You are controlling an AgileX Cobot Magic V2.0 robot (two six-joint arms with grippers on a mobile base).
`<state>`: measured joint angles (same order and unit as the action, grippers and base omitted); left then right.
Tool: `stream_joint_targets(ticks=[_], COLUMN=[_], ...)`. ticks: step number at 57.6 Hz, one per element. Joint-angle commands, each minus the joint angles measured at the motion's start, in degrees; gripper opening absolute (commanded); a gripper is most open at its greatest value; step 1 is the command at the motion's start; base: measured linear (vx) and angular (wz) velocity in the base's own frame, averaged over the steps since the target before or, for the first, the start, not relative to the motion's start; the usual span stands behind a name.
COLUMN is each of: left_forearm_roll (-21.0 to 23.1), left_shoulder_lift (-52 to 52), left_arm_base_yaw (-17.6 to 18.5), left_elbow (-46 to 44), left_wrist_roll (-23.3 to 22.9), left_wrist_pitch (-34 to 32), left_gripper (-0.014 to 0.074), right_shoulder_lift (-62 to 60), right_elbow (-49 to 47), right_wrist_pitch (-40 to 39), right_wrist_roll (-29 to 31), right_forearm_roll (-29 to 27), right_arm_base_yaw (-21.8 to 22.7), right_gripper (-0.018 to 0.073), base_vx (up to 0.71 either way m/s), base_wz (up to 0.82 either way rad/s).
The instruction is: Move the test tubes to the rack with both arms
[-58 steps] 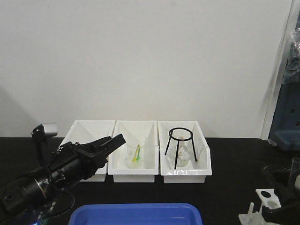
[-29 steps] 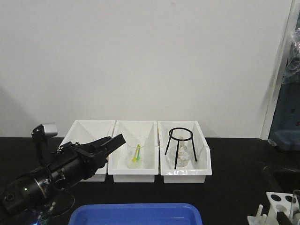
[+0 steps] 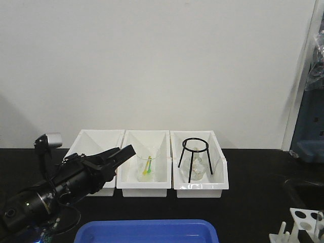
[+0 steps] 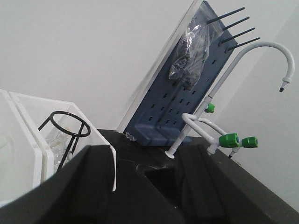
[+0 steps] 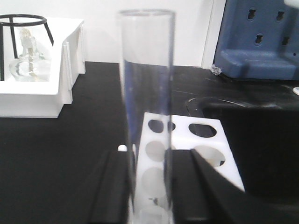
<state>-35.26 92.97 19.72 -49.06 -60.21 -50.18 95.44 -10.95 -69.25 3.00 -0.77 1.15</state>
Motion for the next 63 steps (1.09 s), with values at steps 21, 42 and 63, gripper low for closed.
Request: stream_joint_targets(ticks=[21, 42, 63], left_forearm_roll=[2.0, 4.0, 3.9], left_shoulder_lift=[-2.6, -24.3, -51.5], left_arm_base_yaw=[0.0, 0.0, 0.0], left_elbow=[-1.5, -1.5, 7.8], left_wrist_roll=[2.3, 21.1, 30.5], left_wrist_pitch=[-3.8, 18.2, 37.5], left_gripper=[0.0453, 0.0453, 0.0453], right_shoulder_lift=[-28.4, -53.6, -55.8], right_elbow=[-8.7, -33.6, -33.1], right_wrist_pitch=[26.6, 74.6, 82.7], right_wrist_roll=[-3.6, -3.6, -3.6], right_forearm_roll=[3.1, 7.0, 6.6], right_arm_base_yaw=[0.1, 0.1, 0.1], right_gripper=[0.0572, 0.0571, 0.0571], base_vx=[0.00, 0.00, 0.00], base_wz=[0.00, 0.00, 0.00])
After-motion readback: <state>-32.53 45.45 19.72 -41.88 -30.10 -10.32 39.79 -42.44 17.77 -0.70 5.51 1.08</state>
